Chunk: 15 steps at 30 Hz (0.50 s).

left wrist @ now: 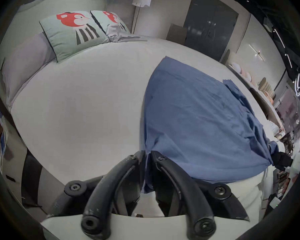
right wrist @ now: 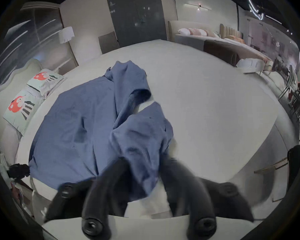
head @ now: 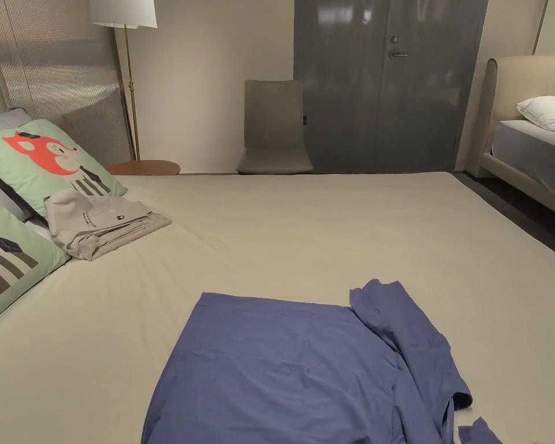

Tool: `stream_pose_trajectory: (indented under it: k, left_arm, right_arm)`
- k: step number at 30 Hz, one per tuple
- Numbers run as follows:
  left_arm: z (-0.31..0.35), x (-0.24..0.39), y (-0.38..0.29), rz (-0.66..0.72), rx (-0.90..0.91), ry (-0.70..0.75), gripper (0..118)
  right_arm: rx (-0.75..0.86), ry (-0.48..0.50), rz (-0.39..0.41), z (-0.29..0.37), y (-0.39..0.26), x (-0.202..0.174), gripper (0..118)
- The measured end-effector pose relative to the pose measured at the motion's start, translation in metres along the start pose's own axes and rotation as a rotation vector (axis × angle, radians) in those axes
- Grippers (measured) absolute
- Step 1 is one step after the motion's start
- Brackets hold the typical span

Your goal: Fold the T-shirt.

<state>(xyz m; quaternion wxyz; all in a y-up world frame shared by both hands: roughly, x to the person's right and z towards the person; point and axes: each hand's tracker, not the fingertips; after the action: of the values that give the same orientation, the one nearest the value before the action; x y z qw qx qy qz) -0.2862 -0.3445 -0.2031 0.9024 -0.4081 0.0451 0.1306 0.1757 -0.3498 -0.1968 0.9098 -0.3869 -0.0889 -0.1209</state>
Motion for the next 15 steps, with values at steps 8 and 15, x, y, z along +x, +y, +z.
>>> stream_pose_trajectory:
  k: [8,15]
  left_arm:
    - [0.068,0.023,0.059,-0.072,0.398,-0.071,109]
    - [0.089,0.052,0.094,-0.13,0.592,-0.078,0]
  right_arm:
    - [0.482,-0.033,0.13,0.07,0.06,-0.015,101]
    - [0.675,0.02,0.132,0.094,0.095,-0.041,17]
